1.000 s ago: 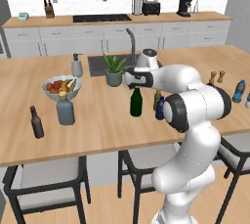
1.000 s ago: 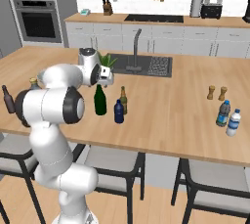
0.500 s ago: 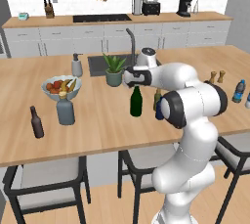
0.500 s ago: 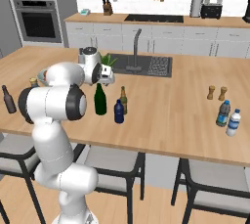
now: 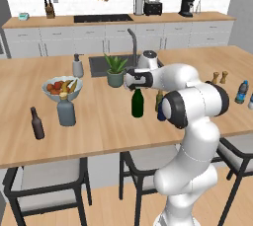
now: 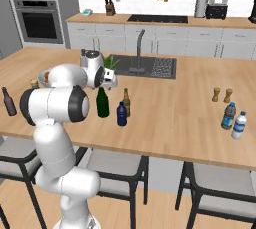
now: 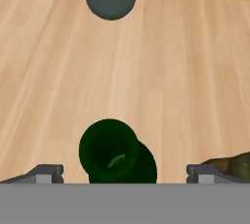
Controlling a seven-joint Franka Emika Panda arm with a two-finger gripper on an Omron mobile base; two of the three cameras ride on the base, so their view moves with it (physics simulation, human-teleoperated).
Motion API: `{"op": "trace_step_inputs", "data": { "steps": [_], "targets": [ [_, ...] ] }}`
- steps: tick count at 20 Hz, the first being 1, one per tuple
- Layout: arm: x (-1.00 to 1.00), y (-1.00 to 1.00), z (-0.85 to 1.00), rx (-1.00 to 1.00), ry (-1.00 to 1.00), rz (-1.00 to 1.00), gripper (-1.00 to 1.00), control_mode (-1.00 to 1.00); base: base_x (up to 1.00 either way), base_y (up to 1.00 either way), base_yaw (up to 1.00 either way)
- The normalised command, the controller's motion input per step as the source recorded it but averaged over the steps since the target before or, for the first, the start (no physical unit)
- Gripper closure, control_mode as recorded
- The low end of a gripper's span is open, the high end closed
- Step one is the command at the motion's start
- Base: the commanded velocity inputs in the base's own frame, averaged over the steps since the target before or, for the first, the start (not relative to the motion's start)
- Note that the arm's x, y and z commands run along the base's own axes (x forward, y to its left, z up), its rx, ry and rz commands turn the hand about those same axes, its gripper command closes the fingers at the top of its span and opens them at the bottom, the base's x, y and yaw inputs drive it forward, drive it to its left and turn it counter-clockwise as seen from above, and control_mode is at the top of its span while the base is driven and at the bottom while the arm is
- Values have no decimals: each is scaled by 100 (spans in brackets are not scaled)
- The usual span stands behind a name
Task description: Move the plastic bottles in the middle to the plastics group, and the glass bottles in the middle to the glass group.
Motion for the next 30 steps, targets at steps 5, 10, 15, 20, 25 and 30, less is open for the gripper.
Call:
{"op": "trace_step_inputs", "data": {
  "steps": [5, 10, 15, 20, 25, 30],
  "targets": [
    [0, 0, -9, 0, 0, 0, -100, -100, 0, 0, 0],
    [0, 0, -3, 0, 0, 0, -100, -100, 0, 0, 0],
    [12, 0, -10, 0, -2, 0, -100, -100, 0, 0, 0],
    [1, 0, -2, 0, 0, 0, -100, -100, 0, 0, 0],
    [0, 0, 0, 0, 0, 0, -100, -100, 0, 0, 0],
    [0, 0, 0, 0, 0, 0, 100, -100, 0, 0, 0]
  ]
}}
